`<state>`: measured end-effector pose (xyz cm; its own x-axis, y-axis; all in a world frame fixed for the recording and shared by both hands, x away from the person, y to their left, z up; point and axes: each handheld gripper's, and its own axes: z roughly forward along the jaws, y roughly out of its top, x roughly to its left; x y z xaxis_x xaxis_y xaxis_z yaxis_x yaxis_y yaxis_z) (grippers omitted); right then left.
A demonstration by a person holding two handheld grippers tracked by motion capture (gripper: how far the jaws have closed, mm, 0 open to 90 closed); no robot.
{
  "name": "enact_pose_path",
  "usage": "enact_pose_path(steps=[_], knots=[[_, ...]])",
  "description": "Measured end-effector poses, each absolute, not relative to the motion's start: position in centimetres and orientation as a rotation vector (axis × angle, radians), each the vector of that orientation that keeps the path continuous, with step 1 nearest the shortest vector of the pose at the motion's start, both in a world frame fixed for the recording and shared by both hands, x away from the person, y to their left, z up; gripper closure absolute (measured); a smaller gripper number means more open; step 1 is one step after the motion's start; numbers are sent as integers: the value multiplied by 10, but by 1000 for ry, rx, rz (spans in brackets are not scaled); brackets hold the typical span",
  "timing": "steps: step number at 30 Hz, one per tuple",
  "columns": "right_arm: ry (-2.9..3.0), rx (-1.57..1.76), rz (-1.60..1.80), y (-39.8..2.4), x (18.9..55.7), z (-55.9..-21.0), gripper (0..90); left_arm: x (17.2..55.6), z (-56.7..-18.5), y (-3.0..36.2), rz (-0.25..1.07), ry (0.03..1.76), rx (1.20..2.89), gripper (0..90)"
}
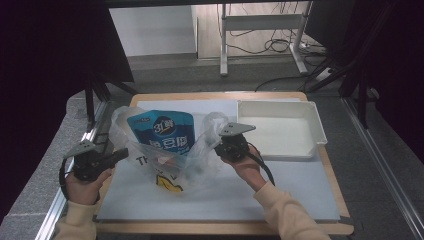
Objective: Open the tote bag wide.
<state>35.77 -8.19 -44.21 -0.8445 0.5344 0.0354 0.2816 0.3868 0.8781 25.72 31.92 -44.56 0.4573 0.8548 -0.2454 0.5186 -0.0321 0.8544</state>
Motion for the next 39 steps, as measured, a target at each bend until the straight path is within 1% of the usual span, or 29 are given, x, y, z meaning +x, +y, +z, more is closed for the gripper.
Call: enact_pose_path(steps=[16,39], knots=[[2457,749,1427,-75,358,-472,888,263,-466,314,371,1231,1720,887],[2493,772,1372,-79,356,-488,888,258,-491,309,320,1251,1764,886]])
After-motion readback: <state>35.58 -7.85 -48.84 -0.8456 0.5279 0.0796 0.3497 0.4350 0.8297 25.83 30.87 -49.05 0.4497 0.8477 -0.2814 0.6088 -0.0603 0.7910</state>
